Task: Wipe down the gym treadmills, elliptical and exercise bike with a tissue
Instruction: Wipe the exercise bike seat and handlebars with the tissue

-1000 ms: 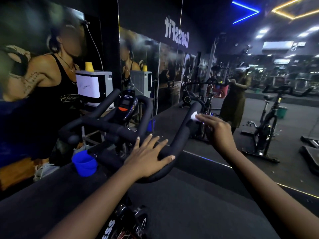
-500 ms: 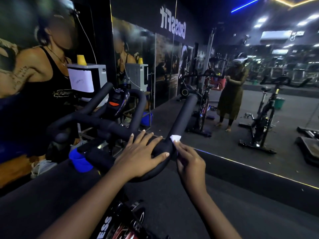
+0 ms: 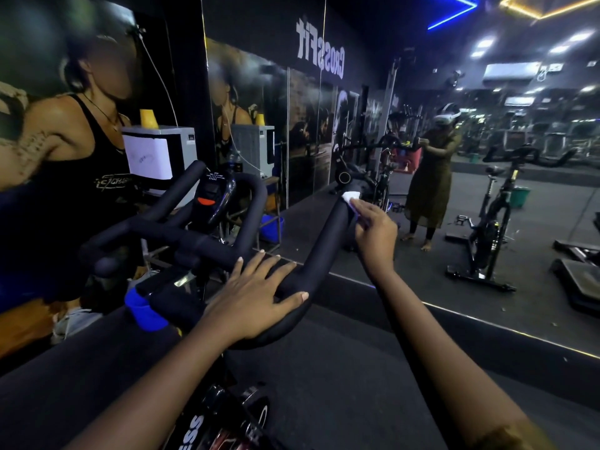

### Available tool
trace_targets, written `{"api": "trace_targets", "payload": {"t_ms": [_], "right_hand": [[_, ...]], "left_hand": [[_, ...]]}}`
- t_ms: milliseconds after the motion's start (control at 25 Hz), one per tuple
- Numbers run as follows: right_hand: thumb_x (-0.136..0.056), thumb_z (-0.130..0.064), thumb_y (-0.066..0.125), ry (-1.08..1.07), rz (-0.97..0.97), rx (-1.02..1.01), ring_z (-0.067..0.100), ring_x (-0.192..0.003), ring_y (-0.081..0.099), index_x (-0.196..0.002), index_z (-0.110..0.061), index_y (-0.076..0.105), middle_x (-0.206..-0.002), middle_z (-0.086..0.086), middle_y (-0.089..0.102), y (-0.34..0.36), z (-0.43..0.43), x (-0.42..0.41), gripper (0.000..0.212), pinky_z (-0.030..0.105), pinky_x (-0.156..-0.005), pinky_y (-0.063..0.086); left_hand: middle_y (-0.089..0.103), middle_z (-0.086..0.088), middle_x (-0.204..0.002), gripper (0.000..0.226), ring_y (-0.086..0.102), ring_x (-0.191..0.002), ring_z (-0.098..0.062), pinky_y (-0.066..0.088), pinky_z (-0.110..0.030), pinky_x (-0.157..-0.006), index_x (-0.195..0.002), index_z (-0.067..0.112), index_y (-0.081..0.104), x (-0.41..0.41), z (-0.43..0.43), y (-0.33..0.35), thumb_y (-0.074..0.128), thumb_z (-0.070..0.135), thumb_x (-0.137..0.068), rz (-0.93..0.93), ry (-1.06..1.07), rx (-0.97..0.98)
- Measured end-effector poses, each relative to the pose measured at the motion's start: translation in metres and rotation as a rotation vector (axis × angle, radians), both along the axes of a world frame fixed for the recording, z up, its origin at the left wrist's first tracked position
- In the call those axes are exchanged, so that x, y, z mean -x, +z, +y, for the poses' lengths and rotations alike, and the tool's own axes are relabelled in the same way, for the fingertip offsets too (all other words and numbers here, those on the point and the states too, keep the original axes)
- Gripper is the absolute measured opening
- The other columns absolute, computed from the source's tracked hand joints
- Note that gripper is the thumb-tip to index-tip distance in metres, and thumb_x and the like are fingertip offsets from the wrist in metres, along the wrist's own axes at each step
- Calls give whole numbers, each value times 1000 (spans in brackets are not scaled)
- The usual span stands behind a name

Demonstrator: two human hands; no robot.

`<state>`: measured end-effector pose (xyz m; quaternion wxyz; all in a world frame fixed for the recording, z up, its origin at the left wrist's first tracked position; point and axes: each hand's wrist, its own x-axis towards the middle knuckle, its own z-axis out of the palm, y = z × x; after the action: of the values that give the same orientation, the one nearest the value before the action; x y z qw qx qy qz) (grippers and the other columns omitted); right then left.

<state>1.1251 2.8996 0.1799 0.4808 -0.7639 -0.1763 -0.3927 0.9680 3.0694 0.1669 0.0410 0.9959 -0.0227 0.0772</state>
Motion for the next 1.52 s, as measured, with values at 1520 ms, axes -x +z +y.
{"api": "trace_targets", "payload": {"t_ms": [1520], "right_hand": [[-67, 20, 51, 21, -67, 167, 28, -97, 64, -115, -6, 66, -109, 16, 67, -15, -6, 2, 57, 18, -87, 40]], "left_hand": [[10, 9, -159, 103, -3, -146, -12, -4, -38, -118, -150, 36, 14, 0, -1, 0, -6, 79, -59, -36, -1, -13]]}}
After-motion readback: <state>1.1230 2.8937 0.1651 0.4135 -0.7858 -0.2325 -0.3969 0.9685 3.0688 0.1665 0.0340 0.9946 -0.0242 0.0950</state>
